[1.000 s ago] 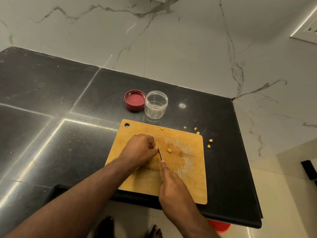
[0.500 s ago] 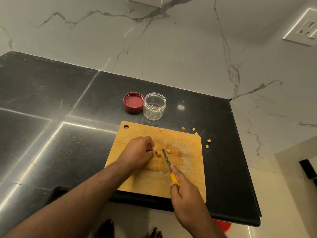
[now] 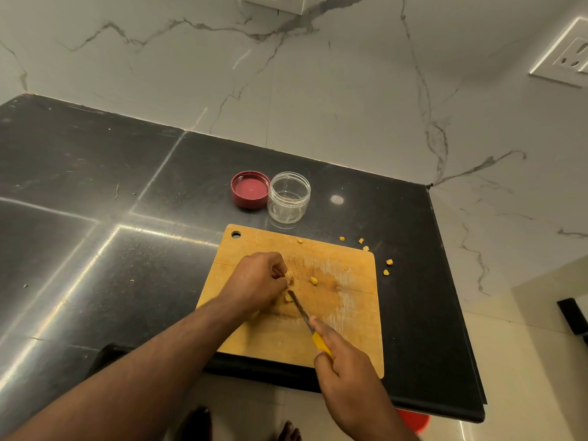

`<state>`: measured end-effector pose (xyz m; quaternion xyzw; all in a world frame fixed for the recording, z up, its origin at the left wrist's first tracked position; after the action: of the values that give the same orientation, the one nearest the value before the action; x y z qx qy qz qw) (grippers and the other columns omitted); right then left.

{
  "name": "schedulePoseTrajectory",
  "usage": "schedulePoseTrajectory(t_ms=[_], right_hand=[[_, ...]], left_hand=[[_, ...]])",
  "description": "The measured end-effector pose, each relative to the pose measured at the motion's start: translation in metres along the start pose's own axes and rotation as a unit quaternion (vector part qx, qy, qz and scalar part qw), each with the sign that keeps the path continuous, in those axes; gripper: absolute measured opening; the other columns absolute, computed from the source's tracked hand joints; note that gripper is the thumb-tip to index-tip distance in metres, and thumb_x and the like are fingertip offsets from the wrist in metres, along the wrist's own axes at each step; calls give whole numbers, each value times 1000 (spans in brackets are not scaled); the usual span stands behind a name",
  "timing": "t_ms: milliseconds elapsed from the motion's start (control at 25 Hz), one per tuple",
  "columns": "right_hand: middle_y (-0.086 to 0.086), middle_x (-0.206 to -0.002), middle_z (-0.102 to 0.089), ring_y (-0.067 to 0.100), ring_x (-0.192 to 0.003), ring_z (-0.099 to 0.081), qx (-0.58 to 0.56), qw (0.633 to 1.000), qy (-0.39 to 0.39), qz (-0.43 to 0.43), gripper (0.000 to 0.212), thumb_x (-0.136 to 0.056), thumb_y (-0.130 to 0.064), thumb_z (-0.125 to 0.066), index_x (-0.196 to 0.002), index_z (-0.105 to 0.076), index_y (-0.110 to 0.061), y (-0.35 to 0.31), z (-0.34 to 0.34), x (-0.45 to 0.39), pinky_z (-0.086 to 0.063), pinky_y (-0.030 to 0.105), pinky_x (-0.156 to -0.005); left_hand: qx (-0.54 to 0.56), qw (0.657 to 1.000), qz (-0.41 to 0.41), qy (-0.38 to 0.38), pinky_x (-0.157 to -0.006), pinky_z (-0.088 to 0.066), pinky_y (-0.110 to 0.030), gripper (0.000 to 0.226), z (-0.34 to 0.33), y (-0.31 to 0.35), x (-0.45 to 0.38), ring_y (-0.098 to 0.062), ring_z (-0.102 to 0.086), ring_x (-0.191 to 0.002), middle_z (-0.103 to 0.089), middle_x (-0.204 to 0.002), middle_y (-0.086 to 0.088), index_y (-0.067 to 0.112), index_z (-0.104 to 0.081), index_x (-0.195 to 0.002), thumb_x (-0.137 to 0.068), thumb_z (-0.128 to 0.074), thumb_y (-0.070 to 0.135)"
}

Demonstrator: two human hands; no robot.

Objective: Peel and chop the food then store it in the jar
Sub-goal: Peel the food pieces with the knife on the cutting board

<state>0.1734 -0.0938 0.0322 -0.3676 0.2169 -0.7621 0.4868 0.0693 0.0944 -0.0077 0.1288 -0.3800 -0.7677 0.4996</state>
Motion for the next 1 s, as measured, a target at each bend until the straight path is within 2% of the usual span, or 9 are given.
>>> schedulePoseTrajectory(t_ms=[120,200,360,480,560,640,720,840,1000], right_hand=[[-15,-104,-61,-1,-66,-56,-32,999,23,-19,48,-102,-23,-41,-143,-40,-46,10,10,0,-39,16,-57],[-13,-109,-61,2,-71,-57,-19,999,25,-27,48,-102,-25,-40,-145,-38,-45,12,9,-5,-41,17,-60],[-18,-121,-58,1,-83,-59,-15,1000,-22,14,49,-101,-24,-42,-146,-40,-43,4,-1,3,-47,18,-71],[-17,-126,-58,-2,-78,-58,-27,999,27,12,49,-101,-23,-42,-145,-38,-45,5,9,-3,-44,17,-66],[-15,-137,-51,-1,-95,-57,-5,999,43,16,51,-103,-25,-39,-150,-31,-43,2,10,-9,-48,20,-80],[-14,-145,-44,0,-115,-47,27,999,33,34,53,-104,-25,-36,-153,-23,-38,-7,4,-15,-41,18,-98],[-13,-147,-41,-1,-123,-40,52,997,27,45,54,-104,-26,-34,-155,-18,-36,-14,-2,-21,-34,15,-103],[-11,-140,-45,-1,-112,-41,81,995,25,53,54,-105,-27,-32,-156,-15,-34,-17,-8,-26,-35,15,-95],[-9,-132,-48,5,-104,-46,108,993,25,49,55,-105,-27,-29,-156,-11,-35,-18,-13,-28,-41,21,-90]], left_hand=[[0,1000,3,1,-66,-47,-14,15,0,0,0,-4,-60,-84,-64,-95,12,28,-68,-101,-89,-74,24],[0,1000,5,0,-69,-51,-17,15,0,0,-1,-4,-60,-85,-65,-95,12,28,-68,-102,-88,-74,24],[1,1000,3,-5,-67,-50,-16,15,1,1,0,-3,-60,-85,-65,-94,13,28,-69,-102,-88,-74,25],[-6,1000,-2,1,-67,-49,-16,16,0,0,0,-4,-60,-84,-65,-93,13,27,-70,-102,-88,-75,24],[-16,1000,-7,7,-67,-48,-16,15,0,1,1,-4,-59,-84,-65,-94,12,26,-70,-102,-88,-74,23],[-27,999,-19,16,-71,-51,-21,14,0,3,3,-6,-59,-86,-65,-97,9,24,-71,-102,-88,-73,22],[-32,999,-27,20,-76,-54,-25,13,1,5,5,-8,-59,-88,-65,-98,7,22,-71,-102,-88,-73,23],[-39,998,-32,24,-73,-51,-23,11,1,7,5,-8,-58,-87,-64,-97,6,22,-71,-100,-89,-72,22],[-46,998,-41,24,-70,-49,-21,7,1,8,4,-9,-58,-87,-64,-96,6,23,-71,-96,-89,-71,21]])
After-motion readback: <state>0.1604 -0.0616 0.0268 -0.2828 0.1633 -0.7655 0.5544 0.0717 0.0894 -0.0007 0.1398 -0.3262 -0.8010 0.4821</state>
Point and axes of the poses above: each hand's wrist, its own x-axis away from the middle knuckle, its own z-axis out of the back of the hand, y = z × x, the point moved 4 cm from there along -x, towards the middle knuckle
